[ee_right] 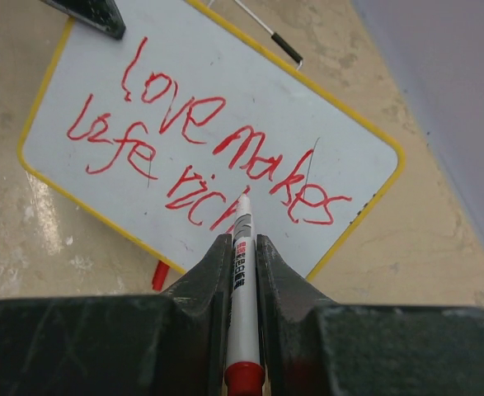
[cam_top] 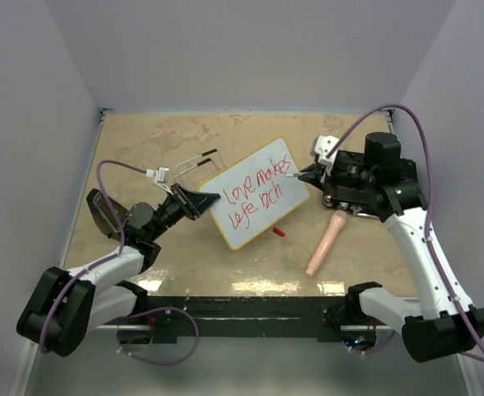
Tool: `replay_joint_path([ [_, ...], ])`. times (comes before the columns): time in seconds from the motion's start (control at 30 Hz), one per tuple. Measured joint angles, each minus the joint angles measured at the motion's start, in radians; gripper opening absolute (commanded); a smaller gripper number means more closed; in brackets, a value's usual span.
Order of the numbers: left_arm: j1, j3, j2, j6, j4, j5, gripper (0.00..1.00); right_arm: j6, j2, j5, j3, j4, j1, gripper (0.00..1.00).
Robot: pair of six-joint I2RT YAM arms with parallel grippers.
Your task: Write a sentence on the whiteboard
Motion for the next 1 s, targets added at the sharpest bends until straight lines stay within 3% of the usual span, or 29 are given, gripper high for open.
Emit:
replay_joint_path([
  [0.27, 0.069, 0.033, -0.091, 0.162, -0.179, 0.076, 0.0, 0.037, -0.07, -0.233, -0.091, 0.073, -0.158, 0.0],
  [0.57, 0.131, 0.252, -0.194, 0.479, -0.504, 0.185, 0.0, 0.003, -0.097, -0.353, -0.112, 0.061, -0.175, 0.0],
  [0.83, 0.274, 0.47, -0.118, 0.652, -0.623, 0.343, 0.0, -0.027, -0.131, -0.4, -0.137, 0.041, -0.175, 0.0],
  [1.0, 0.385, 0.499, -0.042, 0.688, -0.614, 0.428, 0.0, -0.031, -0.142, -0.404, -0.146, 0.038, -0.175, 0.0],
])
